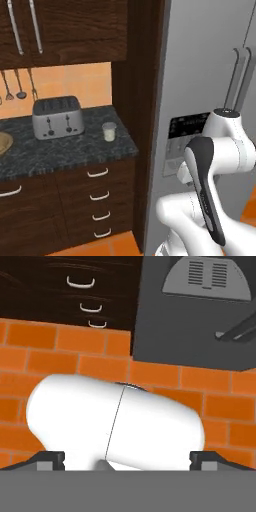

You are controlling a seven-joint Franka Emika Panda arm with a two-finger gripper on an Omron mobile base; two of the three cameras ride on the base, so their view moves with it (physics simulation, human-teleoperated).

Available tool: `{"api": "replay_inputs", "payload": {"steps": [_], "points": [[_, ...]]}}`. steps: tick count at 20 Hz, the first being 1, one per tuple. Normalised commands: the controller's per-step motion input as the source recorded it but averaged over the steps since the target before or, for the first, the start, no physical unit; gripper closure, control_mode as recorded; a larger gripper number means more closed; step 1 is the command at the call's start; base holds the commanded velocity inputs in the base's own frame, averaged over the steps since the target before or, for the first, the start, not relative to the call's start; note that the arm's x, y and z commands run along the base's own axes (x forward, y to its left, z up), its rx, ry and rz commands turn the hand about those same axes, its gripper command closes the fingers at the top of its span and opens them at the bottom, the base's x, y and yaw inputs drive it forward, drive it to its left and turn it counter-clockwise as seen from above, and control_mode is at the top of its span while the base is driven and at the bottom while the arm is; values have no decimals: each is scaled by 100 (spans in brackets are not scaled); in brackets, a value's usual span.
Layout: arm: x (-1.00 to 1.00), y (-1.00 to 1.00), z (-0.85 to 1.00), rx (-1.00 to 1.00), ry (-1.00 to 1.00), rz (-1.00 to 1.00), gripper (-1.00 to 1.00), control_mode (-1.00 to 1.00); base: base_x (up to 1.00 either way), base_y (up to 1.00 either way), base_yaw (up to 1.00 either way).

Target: Grab a lemon wedge from the fridge and one ice cube from the ice bowl, and put them in the glass of lemonade.

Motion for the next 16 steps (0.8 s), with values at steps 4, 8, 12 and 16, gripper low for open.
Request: {"api": "replay_inputs", "payload": {"steps": [4,8,12,16], "points": [[0,0,0,0,0,0,-100,100,5,-100,-1],[0,0,0,0,0,0,-100,100,14,-100,22],[0,0,0,0,0,0,-100,100,13,-63,13],[0,0,0,0,0,0,-100,100,-9,-5,0]]}}
